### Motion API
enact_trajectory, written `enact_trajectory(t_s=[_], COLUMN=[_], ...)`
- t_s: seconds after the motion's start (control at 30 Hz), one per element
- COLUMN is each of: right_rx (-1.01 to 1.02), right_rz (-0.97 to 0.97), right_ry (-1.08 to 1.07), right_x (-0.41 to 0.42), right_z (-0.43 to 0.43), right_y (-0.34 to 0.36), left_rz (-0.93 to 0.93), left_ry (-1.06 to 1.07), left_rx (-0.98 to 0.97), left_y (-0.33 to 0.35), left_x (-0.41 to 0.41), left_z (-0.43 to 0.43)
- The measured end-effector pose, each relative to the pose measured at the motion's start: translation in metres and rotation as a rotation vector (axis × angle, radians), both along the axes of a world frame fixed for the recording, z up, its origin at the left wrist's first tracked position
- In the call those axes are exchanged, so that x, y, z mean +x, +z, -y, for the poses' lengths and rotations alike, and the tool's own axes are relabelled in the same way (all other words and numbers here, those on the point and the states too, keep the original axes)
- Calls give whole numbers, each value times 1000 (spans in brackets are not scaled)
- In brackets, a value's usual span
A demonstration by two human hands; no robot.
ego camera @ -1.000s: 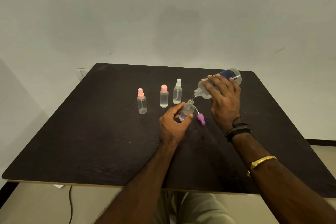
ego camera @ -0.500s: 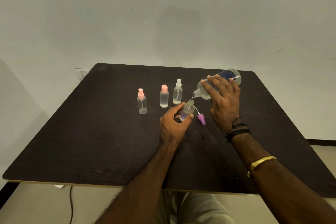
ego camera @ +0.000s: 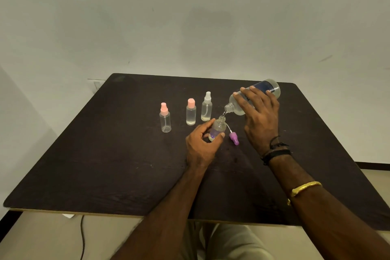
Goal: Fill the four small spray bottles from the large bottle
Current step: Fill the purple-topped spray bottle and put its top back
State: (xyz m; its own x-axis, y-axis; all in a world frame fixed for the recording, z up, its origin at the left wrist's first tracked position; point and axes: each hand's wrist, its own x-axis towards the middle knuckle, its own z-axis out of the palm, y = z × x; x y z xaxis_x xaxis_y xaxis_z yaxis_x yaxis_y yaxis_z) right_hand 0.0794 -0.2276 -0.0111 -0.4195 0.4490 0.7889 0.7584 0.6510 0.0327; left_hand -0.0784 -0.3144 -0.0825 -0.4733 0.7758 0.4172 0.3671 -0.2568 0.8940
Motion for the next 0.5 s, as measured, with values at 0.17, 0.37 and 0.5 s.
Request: enact_trajectory(t_s=[0.17, 0.37, 0.5], right_rx=[8, 8, -4], right_rz=[-8, 1, 5], right_ry=[1, -1, -3], right_x=[0, 0, 0], right_z=[0, 0, 1], right_y=[0, 0, 0], left_rz=[-7, 4, -2], left_ry=[-7, -7, -2], left_rx=[-12, -14, -10], left_y=[-1, -2, -2], left_x=[-1, -1, -1], left_z=[0, 0, -1])
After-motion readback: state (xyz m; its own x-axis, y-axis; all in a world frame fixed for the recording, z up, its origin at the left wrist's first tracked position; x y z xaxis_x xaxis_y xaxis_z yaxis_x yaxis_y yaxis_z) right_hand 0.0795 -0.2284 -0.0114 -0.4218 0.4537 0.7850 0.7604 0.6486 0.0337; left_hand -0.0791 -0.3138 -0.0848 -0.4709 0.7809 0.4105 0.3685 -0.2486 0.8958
